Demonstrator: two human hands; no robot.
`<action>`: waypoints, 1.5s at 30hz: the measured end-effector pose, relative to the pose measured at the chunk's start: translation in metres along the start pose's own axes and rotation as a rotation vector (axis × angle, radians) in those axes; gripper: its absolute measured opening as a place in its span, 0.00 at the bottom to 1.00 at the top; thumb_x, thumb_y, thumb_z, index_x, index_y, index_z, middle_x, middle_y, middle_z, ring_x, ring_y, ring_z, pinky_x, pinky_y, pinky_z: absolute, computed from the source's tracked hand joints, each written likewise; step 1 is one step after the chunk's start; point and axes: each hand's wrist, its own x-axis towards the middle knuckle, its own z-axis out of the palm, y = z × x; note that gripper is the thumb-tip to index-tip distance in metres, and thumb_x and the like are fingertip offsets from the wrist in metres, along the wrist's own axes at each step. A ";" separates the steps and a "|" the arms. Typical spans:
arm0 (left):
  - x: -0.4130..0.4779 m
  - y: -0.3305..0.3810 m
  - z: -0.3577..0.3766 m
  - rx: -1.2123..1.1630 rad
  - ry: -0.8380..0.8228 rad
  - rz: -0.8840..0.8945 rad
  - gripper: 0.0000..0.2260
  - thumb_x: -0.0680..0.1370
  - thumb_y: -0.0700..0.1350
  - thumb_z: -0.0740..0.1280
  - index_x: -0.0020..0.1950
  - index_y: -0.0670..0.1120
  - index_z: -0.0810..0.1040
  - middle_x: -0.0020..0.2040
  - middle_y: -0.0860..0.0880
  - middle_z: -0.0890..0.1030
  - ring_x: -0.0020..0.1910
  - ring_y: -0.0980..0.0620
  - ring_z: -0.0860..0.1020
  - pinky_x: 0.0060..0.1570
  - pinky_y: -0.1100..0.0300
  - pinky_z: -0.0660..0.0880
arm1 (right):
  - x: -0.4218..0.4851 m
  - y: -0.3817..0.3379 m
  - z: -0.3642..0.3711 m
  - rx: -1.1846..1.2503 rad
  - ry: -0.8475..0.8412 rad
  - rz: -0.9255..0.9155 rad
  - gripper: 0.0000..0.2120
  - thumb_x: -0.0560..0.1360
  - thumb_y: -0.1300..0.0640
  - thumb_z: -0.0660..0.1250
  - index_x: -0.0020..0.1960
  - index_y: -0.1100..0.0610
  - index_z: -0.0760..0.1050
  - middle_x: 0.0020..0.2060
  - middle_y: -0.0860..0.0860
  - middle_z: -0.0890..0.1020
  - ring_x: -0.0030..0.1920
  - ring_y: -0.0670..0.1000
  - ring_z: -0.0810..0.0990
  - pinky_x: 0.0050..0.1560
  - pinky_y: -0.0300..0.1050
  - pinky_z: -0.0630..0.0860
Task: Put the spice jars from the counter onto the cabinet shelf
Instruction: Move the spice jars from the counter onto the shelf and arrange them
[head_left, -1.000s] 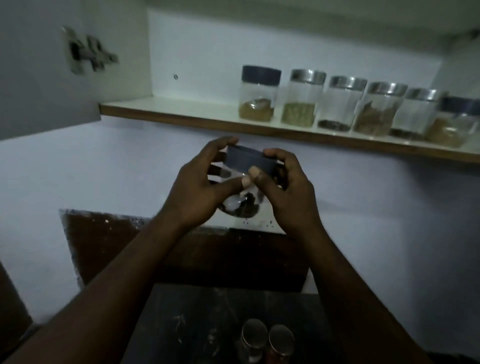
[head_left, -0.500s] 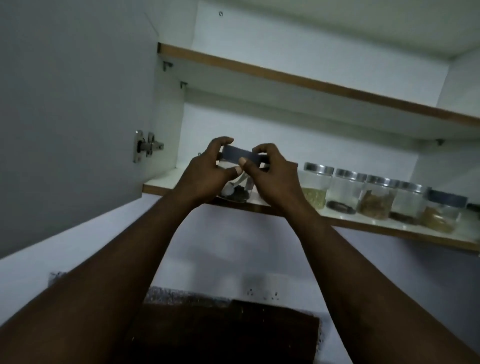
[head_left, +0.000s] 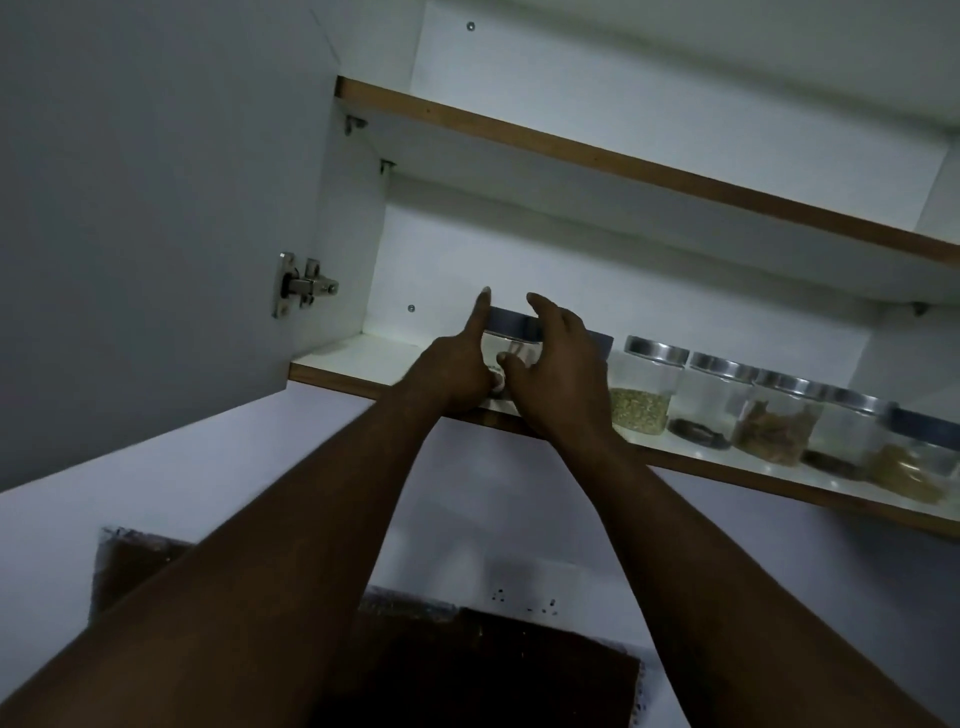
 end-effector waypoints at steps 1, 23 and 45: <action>-0.002 0.001 0.002 0.015 0.042 -0.013 0.50 0.77 0.45 0.72 0.81 0.57 0.35 0.56 0.40 0.81 0.43 0.48 0.80 0.49 0.52 0.79 | -0.009 0.005 -0.005 0.039 0.076 -0.040 0.30 0.76 0.54 0.74 0.76 0.54 0.69 0.71 0.52 0.75 0.69 0.51 0.74 0.68 0.46 0.71; -0.323 -0.056 0.305 0.110 -0.474 -0.107 0.20 0.74 0.51 0.72 0.65 0.50 0.77 0.60 0.48 0.78 0.57 0.46 0.77 0.54 0.51 0.77 | -0.402 0.228 0.033 0.105 -0.578 0.412 0.12 0.74 0.54 0.74 0.56 0.48 0.77 0.46 0.42 0.79 0.46 0.42 0.76 0.46 0.36 0.71; -0.388 -0.054 0.423 0.130 -0.861 -0.288 0.33 0.78 0.48 0.68 0.81 0.46 0.59 0.78 0.42 0.64 0.70 0.40 0.73 0.64 0.49 0.74 | -0.542 0.294 0.105 0.044 -0.946 0.768 0.45 0.71 0.39 0.74 0.80 0.48 0.54 0.75 0.55 0.69 0.68 0.58 0.75 0.61 0.55 0.75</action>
